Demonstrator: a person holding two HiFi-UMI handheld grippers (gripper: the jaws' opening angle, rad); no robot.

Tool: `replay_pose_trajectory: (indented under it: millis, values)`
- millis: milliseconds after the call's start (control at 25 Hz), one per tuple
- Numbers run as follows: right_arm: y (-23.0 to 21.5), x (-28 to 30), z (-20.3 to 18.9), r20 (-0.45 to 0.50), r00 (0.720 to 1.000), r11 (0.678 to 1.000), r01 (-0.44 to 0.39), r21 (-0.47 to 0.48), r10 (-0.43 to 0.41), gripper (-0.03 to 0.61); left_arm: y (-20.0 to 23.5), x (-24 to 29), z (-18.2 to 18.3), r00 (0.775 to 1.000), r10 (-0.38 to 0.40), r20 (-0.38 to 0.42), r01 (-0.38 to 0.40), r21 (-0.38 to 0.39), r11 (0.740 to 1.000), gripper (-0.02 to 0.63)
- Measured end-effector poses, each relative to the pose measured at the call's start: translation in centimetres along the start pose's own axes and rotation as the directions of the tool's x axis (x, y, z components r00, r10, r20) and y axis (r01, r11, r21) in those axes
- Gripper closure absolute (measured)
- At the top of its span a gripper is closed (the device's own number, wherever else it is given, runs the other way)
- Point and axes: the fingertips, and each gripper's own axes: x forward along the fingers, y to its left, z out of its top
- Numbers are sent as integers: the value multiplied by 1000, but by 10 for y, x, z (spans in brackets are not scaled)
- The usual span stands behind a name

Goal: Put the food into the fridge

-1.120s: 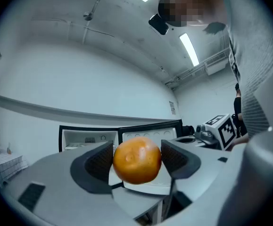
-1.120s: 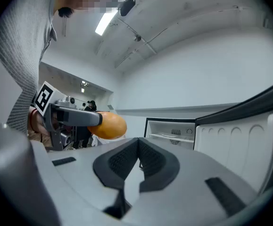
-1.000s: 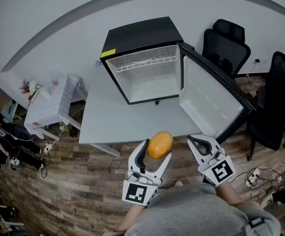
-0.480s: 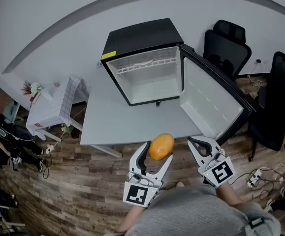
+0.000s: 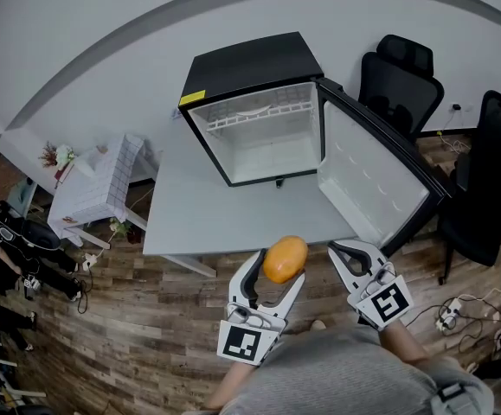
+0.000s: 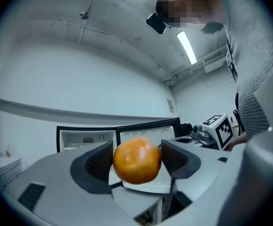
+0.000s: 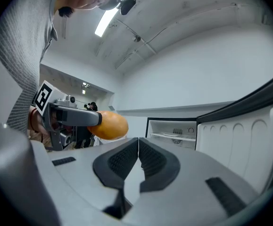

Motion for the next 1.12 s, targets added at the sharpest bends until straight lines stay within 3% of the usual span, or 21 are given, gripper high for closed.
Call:
replay_pose_trajectory:
  millis: [160,1120]
  values:
    - [-7,-1,-3,-3,999,999,33,15,-33,566,-1,0,-1,1000,-1,-4,1,3,1000,285]
    - [-24,-13,-4,0,999,998,53,44,-53,566,-6,11,1,1000,25,-5,-25,-21,999,285]
